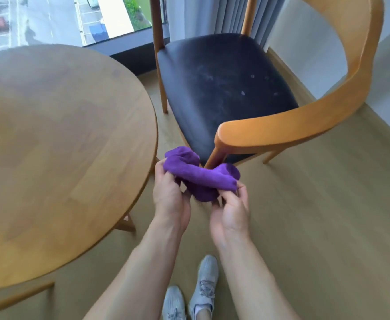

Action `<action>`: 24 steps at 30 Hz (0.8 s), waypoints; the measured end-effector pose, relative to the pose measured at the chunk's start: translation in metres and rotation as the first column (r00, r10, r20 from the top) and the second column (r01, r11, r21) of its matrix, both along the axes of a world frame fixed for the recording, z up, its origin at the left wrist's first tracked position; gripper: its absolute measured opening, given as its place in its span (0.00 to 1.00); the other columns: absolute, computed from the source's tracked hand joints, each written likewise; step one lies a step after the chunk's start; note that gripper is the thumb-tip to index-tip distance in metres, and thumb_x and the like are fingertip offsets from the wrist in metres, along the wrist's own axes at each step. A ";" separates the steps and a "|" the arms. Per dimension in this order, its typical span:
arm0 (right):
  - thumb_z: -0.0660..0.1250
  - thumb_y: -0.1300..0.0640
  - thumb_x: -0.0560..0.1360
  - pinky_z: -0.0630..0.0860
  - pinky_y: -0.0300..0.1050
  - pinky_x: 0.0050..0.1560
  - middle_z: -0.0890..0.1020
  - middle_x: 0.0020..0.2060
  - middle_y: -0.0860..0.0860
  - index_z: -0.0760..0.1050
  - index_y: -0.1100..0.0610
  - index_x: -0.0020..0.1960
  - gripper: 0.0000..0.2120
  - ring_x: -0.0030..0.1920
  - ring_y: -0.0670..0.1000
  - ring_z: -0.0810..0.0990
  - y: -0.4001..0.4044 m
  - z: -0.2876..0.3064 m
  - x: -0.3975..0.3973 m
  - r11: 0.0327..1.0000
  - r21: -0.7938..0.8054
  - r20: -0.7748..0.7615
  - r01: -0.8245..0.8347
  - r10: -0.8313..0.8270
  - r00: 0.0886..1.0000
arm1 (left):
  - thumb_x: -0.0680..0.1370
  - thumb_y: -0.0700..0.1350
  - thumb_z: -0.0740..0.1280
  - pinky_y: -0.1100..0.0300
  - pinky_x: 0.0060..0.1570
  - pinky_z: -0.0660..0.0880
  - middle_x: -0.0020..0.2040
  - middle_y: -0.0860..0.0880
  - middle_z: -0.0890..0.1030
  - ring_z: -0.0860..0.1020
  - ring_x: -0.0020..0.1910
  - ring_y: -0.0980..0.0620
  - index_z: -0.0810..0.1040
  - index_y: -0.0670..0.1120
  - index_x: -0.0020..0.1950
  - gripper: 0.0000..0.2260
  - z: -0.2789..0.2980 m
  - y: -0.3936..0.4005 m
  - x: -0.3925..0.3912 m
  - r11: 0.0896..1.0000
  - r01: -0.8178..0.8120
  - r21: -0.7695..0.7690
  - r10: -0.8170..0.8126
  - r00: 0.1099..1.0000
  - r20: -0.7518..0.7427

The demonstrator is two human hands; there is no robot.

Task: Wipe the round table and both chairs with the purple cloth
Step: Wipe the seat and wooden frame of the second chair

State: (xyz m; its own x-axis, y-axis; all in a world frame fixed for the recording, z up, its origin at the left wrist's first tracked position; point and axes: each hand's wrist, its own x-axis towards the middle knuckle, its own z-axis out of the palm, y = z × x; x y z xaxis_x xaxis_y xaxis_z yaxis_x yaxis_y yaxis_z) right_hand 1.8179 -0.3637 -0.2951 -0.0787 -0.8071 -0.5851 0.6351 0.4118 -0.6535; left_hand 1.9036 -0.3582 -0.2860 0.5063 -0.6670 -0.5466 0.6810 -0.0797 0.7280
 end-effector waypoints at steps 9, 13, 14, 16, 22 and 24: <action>0.57 0.75 0.68 0.77 0.35 0.37 0.83 0.39 0.49 0.72 0.59 0.61 0.24 0.37 0.45 0.82 -0.069 -0.011 0.003 0.955 -0.258 0.013 0.147 -0.149 0.989 | 0.78 0.33 0.66 0.57 0.37 0.76 0.50 0.47 0.82 0.82 0.45 0.52 0.78 0.41 0.61 0.12 -0.017 -0.077 -0.022 0.951 0.285 -0.119 -0.257 0.944 0.208; 0.54 0.77 0.71 0.77 0.38 0.45 0.82 0.41 0.53 0.71 0.68 0.61 0.21 0.40 0.47 0.81 -0.071 -0.047 0.011 0.961 -0.273 -0.084 0.044 -0.069 0.994 | 0.67 0.47 0.71 0.51 0.50 0.77 0.44 0.47 0.81 0.79 0.45 0.50 0.79 0.46 0.45 0.09 -0.050 -0.084 -0.030 0.985 0.165 -0.050 -0.158 0.980 0.125; 0.54 0.77 0.72 0.75 0.40 0.49 0.79 0.46 0.56 0.70 0.69 0.62 0.20 0.44 0.49 0.79 -0.070 -0.056 0.011 0.964 -0.265 -0.153 0.005 -0.047 0.987 | 0.66 0.48 0.69 0.54 0.47 0.76 0.40 0.49 0.80 0.78 0.41 0.52 0.78 0.47 0.42 0.09 -0.059 -0.081 -0.032 0.989 0.141 -0.036 -0.136 0.985 0.108; 0.54 0.76 0.75 0.76 0.39 0.52 0.77 0.54 0.56 0.70 0.68 0.64 0.19 0.48 0.46 0.77 -0.069 -0.069 0.009 0.963 -0.254 -0.259 -0.092 0.024 0.966 | 0.66 0.46 0.68 0.65 0.38 0.75 0.32 0.56 0.81 0.80 0.33 0.59 0.76 0.47 0.41 0.07 -0.070 -0.074 -0.034 0.985 0.166 -0.045 -0.157 0.974 0.161; 0.57 0.70 0.77 0.76 0.33 0.34 0.80 0.48 0.50 0.74 0.57 0.58 0.15 0.39 0.37 0.80 -0.066 -0.058 -0.002 0.957 -0.224 -0.253 -0.182 0.123 0.960 | 0.78 0.41 0.66 0.69 0.25 0.72 0.33 0.57 0.81 0.80 0.30 0.61 0.76 0.48 0.48 0.02 -0.052 -0.064 -0.037 0.988 0.155 0.004 -0.153 0.968 0.201; 0.57 0.71 0.76 0.78 0.35 0.41 0.81 0.50 0.52 0.74 0.61 0.61 0.17 0.44 0.42 0.81 -0.061 -0.046 -0.007 0.964 -0.228 -0.208 -0.137 0.089 0.974 | 0.79 0.44 0.66 0.67 0.27 0.73 0.41 0.55 0.83 0.81 0.36 0.57 0.78 0.52 0.52 0.04 -0.043 -0.058 -0.045 0.997 0.063 0.048 -0.069 0.987 0.148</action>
